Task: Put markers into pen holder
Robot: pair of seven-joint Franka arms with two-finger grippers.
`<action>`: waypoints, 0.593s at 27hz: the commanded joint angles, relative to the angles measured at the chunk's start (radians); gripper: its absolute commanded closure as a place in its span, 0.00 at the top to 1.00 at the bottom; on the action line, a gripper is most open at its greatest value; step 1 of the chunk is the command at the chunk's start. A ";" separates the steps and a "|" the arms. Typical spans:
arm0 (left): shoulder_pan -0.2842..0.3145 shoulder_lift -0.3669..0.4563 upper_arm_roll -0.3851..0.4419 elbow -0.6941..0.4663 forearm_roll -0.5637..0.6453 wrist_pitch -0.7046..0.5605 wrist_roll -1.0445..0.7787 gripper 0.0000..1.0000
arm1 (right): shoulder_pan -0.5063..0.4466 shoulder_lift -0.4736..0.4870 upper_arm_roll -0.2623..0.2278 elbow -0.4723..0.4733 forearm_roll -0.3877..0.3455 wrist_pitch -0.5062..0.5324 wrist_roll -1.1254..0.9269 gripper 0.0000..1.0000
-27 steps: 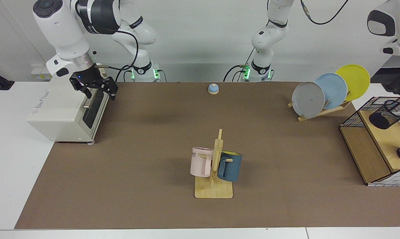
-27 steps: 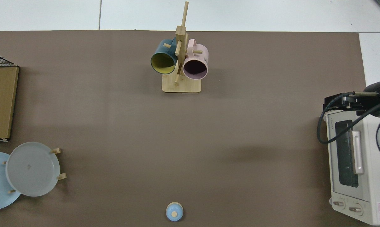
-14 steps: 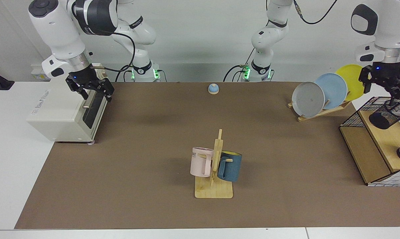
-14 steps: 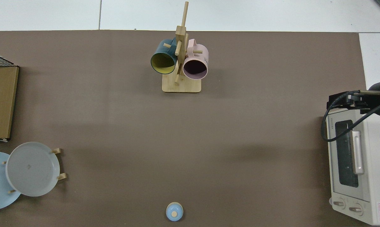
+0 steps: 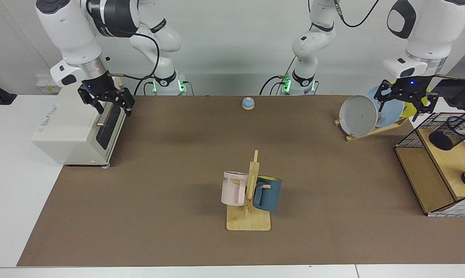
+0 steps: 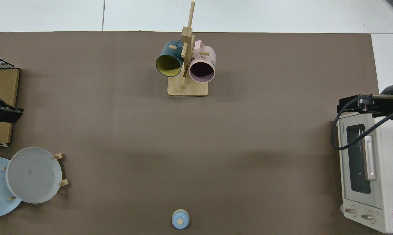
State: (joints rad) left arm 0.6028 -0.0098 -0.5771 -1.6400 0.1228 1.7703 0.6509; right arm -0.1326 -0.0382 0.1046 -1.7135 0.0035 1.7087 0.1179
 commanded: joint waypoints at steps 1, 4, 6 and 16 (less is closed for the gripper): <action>-0.006 -0.006 -0.041 0.011 -0.048 -0.058 -0.232 1.00 | -0.004 -0.011 0.001 -0.011 0.001 0.017 -0.024 1.00; -0.006 -0.009 -0.055 0.011 -0.078 -0.075 -0.309 1.00 | -0.004 -0.011 0.001 -0.011 0.001 0.017 -0.024 1.00; -0.006 -0.016 -0.055 0.011 -0.095 -0.086 -0.350 1.00 | -0.004 -0.011 0.001 -0.011 0.001 0.017 -0.024 1.00; -0.009 -0.022 -0.075 0.012 -0.120 -0.126 -0.502 1.00 | -0.004 -0.011 0.001 -0.011 0.001 0.017 -0.024 1.00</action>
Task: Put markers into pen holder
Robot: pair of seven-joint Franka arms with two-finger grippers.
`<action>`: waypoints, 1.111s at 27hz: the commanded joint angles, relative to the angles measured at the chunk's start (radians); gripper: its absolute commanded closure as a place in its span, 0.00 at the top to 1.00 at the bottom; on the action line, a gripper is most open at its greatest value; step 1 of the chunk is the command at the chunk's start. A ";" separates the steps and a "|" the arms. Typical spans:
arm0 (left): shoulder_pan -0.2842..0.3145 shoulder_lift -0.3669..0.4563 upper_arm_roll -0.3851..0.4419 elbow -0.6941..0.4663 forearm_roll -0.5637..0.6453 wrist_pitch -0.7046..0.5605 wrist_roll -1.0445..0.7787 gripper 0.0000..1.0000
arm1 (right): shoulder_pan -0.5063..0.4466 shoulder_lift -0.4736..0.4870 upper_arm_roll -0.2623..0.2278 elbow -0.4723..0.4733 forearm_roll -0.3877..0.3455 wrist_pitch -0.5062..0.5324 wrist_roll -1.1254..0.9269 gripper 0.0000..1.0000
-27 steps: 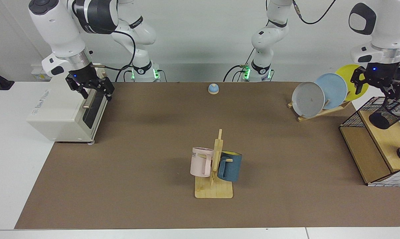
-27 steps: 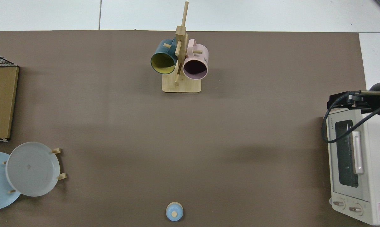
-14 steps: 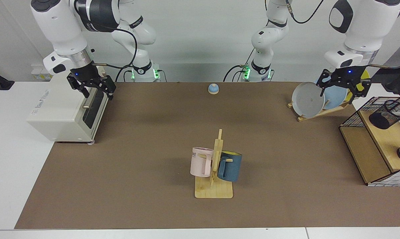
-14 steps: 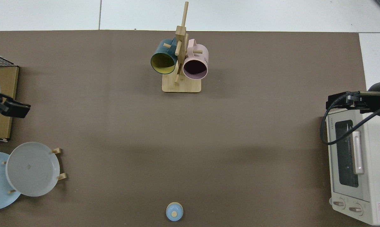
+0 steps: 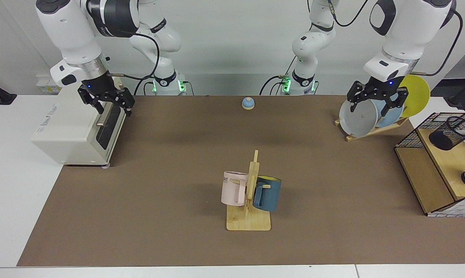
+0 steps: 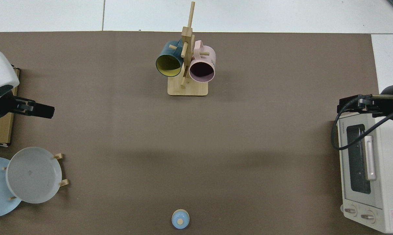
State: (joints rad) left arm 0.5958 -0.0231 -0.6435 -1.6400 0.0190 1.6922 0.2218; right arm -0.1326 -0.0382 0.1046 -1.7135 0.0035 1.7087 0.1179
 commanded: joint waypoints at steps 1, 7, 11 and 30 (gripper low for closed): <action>-0.001 -0.009 -0.011 0.017 -0.016 -0.049 -0.082 1.00 | -0.004 -0.011 0.001 -0.011 0.001 0.017 -0.024 1.00; -0.001 -0.014 -0.013 0.031 -0.017 -0.077 -0.090 1.00 | -0.004 -0.011 0.001 -0.011 0.001 0.017 -0.024 1.00; -0.002 -0.031 -0.010 0.031 -0.016 -0.101 -0.091 1.00 | -0.004 -0.011 0.001 -0.011 0.001 0.017 -0.024 1.00; -0.551 -0.032 0.528 0.031 -0.024 -0.089 -0.093 1.00 | -0.004 -0.011 0.001 -0.011 0.001 0.017 -0.024 1.00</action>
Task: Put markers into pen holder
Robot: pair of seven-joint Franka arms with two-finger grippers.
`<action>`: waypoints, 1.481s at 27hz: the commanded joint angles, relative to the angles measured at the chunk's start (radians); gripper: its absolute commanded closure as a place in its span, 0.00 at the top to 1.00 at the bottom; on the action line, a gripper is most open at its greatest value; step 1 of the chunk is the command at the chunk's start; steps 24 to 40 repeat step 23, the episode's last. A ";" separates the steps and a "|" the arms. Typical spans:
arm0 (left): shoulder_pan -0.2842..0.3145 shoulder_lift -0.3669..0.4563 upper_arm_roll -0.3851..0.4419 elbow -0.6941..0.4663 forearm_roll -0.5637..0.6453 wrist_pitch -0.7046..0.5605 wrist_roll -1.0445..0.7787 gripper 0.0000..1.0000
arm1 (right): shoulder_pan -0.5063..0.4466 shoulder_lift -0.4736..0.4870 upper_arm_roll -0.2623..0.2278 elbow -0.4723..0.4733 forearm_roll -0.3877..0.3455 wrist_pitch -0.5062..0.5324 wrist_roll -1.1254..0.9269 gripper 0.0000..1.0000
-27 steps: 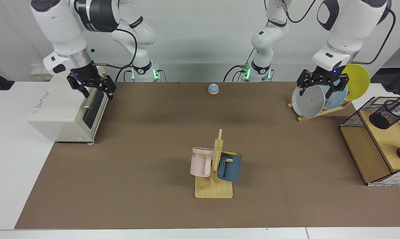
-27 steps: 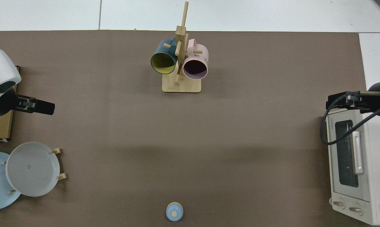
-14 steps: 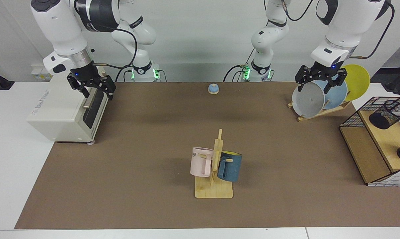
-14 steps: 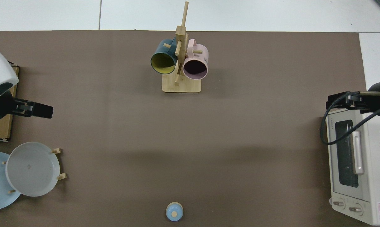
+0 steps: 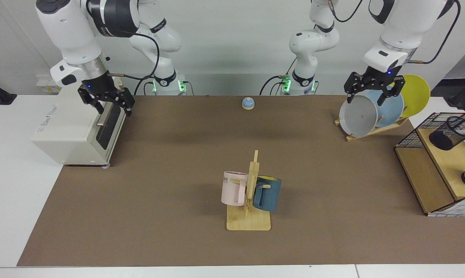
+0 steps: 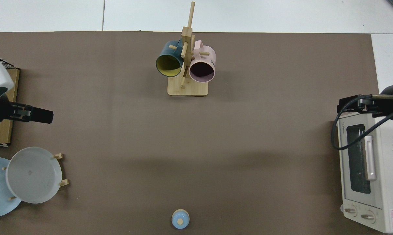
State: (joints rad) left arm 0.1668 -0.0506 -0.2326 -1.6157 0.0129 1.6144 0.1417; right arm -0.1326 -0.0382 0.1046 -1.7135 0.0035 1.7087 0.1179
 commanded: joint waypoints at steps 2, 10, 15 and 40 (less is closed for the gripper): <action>-0.162 -0.005 0.157 0.007 -0.027 -0.011 -0.033 1.00 | -0.004 -0.011 0.001 -0.011 0.001 0.017 -0.024 1.00; -0.227 0.002 0.202 0.007 -0.042 -0.011 -0.083 1.00 | -0.004 -0.011 0.001 -0.011 0.001 0.017 -0.024 1.00; -0.219 -0.003 0.200 0.008 -0.044 -0.011 -0.077 1.00 | -0.004 -0.011 0.001 -0.011 0.001 0.017 -0.024 1.00; -0.211 -0.006 0.200 0.007 -0.047 -0.010 -0.073 1.00 | -0.004 -0.011 0.001 -0.011 0.001 0.017 -0.024 1.00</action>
